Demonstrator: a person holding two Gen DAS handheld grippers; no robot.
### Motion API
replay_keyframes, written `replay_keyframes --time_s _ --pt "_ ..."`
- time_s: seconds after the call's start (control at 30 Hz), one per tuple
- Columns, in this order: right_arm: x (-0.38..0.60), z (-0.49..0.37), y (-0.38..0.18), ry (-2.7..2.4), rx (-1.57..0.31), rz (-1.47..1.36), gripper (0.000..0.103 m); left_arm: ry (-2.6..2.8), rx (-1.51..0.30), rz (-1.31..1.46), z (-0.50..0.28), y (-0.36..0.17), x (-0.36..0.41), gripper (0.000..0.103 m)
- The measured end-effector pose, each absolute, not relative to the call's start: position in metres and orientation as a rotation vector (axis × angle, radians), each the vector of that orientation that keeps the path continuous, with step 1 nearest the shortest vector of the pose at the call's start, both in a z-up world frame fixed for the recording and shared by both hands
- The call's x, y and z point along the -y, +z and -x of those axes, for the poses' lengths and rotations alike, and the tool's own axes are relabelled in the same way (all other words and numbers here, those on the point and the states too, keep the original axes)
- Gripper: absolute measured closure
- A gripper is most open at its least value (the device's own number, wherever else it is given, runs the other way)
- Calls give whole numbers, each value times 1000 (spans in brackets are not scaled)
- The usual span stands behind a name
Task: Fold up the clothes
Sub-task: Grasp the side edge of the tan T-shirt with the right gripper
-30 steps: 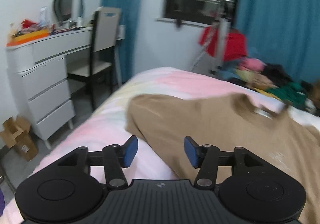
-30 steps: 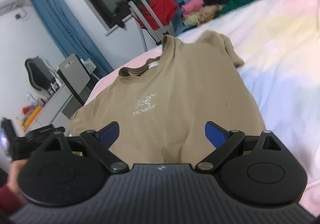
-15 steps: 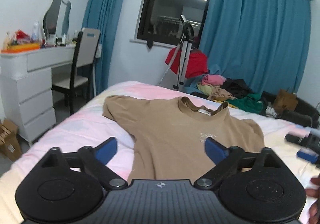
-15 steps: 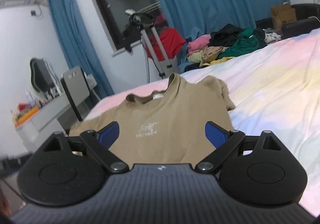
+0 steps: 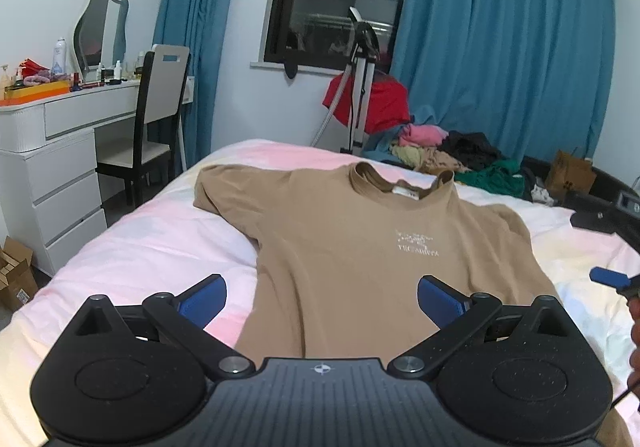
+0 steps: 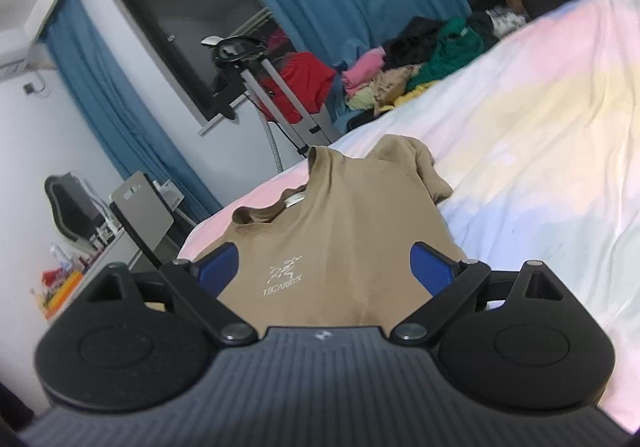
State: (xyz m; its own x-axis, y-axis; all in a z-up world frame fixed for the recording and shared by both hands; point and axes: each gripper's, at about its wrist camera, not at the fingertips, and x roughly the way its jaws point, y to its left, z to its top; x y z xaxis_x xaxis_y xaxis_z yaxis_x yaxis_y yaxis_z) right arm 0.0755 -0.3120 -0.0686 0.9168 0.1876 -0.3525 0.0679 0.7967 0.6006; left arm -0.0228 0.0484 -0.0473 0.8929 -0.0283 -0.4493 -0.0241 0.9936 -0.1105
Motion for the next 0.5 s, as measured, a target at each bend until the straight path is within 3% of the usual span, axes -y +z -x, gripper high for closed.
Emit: replay_keyframes --time_s 0.33,0.5 --pt "336 -108 -98 -3 -467 -773 9 29 -511 72 10 -68 -43 0" --pt "372 -130 -117 -16 -476 -986 9 73 -522 94 7 -73 -52 0"
